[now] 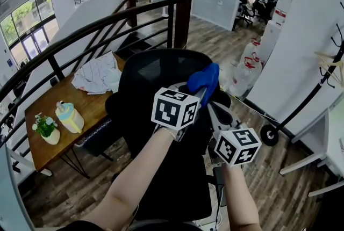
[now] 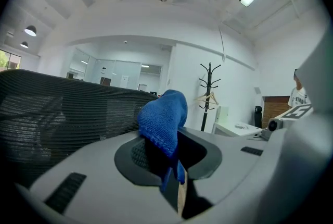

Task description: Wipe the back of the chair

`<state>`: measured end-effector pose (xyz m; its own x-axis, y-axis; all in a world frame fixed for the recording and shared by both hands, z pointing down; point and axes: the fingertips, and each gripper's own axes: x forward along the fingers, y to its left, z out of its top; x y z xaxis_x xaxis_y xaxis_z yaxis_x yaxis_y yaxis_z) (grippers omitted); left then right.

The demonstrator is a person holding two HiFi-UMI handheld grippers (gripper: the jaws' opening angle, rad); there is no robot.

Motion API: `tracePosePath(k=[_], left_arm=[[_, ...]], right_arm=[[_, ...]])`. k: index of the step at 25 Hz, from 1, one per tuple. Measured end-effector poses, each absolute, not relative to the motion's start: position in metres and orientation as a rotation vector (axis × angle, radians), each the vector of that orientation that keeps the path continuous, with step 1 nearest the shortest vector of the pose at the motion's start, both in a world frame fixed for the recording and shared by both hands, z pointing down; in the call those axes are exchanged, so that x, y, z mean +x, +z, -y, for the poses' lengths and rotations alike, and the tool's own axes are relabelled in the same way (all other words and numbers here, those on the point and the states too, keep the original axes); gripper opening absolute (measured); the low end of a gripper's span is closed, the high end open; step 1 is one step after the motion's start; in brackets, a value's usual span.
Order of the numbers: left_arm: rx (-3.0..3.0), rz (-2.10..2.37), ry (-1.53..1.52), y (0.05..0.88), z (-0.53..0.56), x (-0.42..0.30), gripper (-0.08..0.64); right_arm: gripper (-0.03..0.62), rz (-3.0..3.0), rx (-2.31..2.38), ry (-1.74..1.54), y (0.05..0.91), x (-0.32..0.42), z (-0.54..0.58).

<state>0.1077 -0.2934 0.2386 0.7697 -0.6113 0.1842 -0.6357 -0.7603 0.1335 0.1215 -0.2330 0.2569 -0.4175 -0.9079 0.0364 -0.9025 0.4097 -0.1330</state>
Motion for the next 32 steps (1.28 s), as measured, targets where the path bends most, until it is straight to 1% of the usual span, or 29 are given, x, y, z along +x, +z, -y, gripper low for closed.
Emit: tracePosePath(k=[8, 16, 26, 32], left_arm=[[2.691, 1.111, 0.131, 0.237, 0.316, 0.064, 0.086], [2.625, 1.200, 0.062, 0.234, 0.324, 0.007, 0.086], [2.625, 1.342, 0.084, 0.234, 0.318, -0.047, 0.086], [2.604, 1.399, 0.071, 0.231, 0.312, -0.079, 0.086]], right_arm=[[0.029, -2.646, -1.669, -0.233, 0.266, 0.098, 0.247], [0.029, -2.687, -1.610, -0.258, 0.265, 0.058, 0.256], [0.029, -2.736, -1.523, -0.265, 0.262, 0.008, 0.261], [0.029, -2.758, -1.478, -0.273, 0.261, -0.010, 0.262]])
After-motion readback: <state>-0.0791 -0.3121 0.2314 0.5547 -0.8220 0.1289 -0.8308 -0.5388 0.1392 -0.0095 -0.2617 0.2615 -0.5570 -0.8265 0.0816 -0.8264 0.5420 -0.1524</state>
